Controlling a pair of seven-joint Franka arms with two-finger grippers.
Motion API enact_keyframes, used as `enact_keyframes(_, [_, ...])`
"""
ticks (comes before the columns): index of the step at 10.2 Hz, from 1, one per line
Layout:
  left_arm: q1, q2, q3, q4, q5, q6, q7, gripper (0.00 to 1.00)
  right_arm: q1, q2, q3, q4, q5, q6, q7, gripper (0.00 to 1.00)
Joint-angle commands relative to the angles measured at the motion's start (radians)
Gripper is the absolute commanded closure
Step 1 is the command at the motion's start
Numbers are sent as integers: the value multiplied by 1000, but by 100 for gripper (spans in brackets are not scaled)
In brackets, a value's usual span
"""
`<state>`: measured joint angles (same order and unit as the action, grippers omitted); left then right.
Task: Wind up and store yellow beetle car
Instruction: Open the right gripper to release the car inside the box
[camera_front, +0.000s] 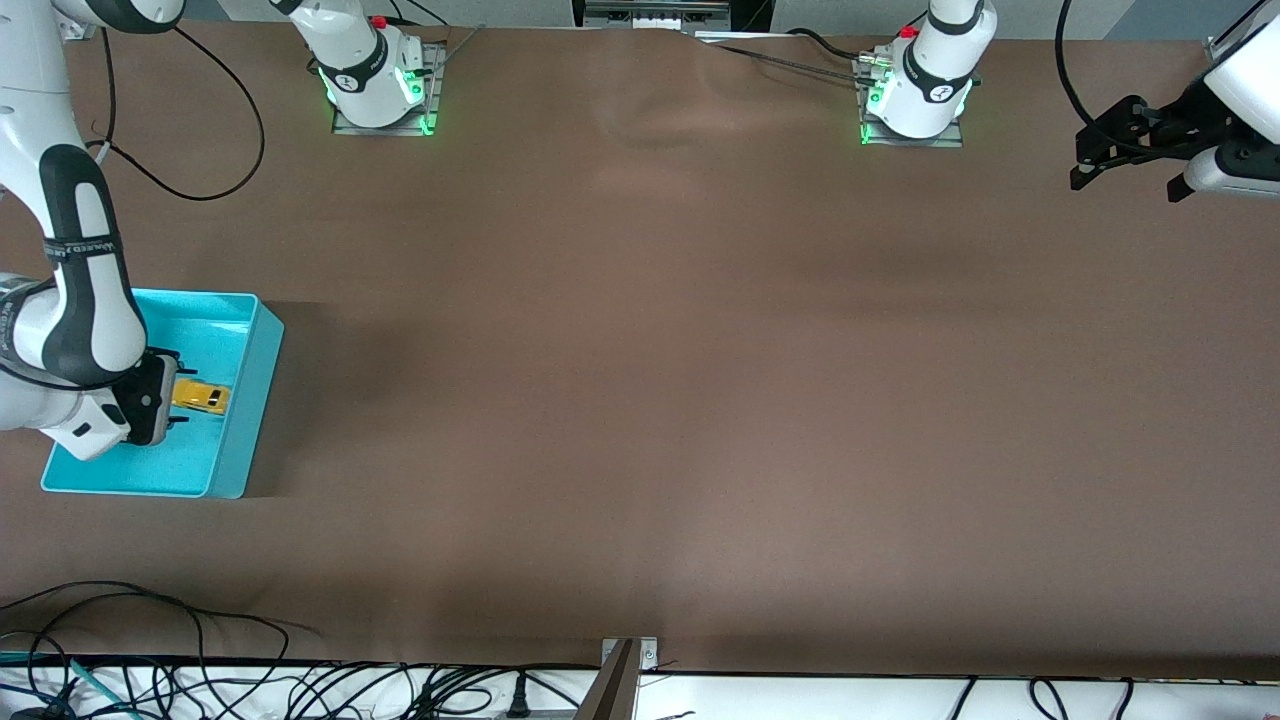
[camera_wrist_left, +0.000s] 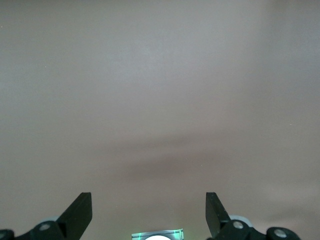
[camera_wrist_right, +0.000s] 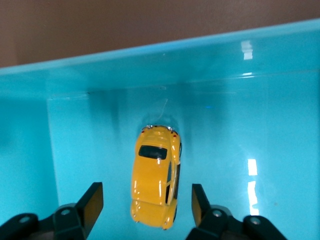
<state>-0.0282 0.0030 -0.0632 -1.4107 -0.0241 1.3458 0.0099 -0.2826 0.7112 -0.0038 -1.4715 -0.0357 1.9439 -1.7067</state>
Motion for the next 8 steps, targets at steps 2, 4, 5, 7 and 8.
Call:
enact_keyframes(2, [2, 3, 0, 22, -8, -20, -5, 0, -3, -123, 16, -10, 33, -158, 173, 16])
enact_keyframes(4, [2, 3, 2, 22, -8, -20, -5, 0, -1, -203, 65, -10, 31, -203, 345, 15])
enact_keyframes(5, [2, 3, 2, 22, -8, -20, -5, 0, -1, -220, 80, -10, 31, -227, 410, 15])
enact_keyframes(7, [2, 3, 2, 22, -8, -20, -5, 0, -1, -265, 123, -10, 33, -233, 557, 15])
enact_keyframes(8, [2, 3, 2, 22, -8, -20, -5, 0, -1, -286, 145, -9, 31, -238, 640, 15])
